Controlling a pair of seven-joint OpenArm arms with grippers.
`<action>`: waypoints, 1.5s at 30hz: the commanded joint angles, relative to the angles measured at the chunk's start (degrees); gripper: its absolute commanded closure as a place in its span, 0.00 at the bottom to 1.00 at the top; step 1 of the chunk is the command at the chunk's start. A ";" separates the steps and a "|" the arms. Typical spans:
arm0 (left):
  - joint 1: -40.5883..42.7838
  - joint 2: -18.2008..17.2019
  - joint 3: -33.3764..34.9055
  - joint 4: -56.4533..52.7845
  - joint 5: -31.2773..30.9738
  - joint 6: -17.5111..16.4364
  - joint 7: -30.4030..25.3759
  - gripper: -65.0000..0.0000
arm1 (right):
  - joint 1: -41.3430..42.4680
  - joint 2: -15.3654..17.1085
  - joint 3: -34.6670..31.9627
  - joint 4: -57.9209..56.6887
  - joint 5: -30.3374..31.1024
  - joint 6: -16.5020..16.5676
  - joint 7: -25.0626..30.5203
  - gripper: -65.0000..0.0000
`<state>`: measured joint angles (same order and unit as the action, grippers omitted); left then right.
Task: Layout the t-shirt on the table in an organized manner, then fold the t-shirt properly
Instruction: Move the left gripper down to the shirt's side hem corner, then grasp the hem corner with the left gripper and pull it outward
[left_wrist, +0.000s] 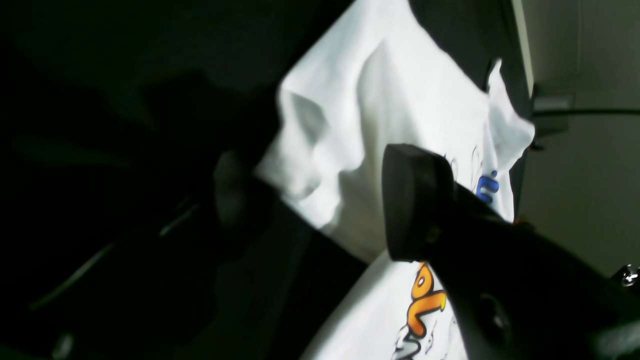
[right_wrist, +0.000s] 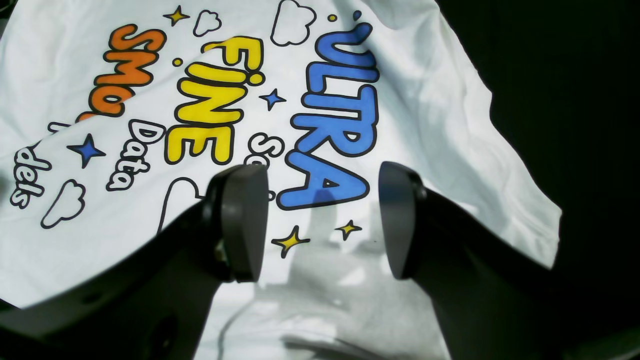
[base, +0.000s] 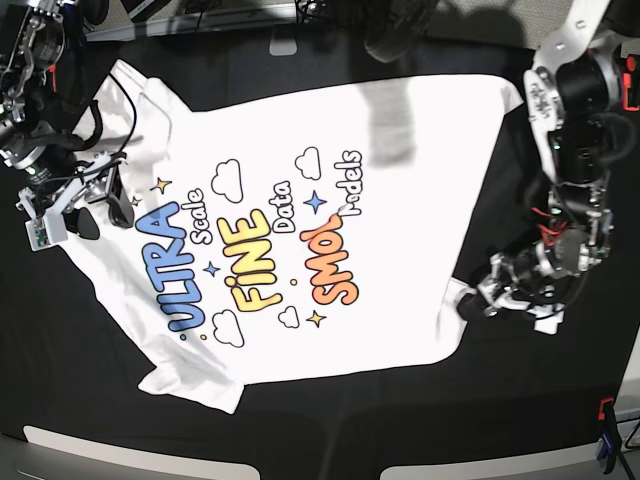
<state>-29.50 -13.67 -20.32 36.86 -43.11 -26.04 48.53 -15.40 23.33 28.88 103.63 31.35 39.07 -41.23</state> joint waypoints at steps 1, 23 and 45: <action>-1.64 0.79 0.07 0.81 0.44 -0.76 0.26 0.44 | 0.48 0.92 0.35 1.05 0.81 0.13 1.09 0.48; -2.10 0.90 0.07 0.83 0.44 -0.57 -0.42 0.99 | 0.48 0.94 0.35 1.05 0.81 0.13 1.09 0.48; -9.90 -6.49 0.17 0.83 17.29 -0.57 -17.40 1.00 | 0.48 0.94 0.35 1.05 0.81 0.13 1.09 0.48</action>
<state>-37.34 -19.51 -20.16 36.84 -25.19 -26.02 32.58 -15.40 23.31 28.88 103.63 31.35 39.07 -41.25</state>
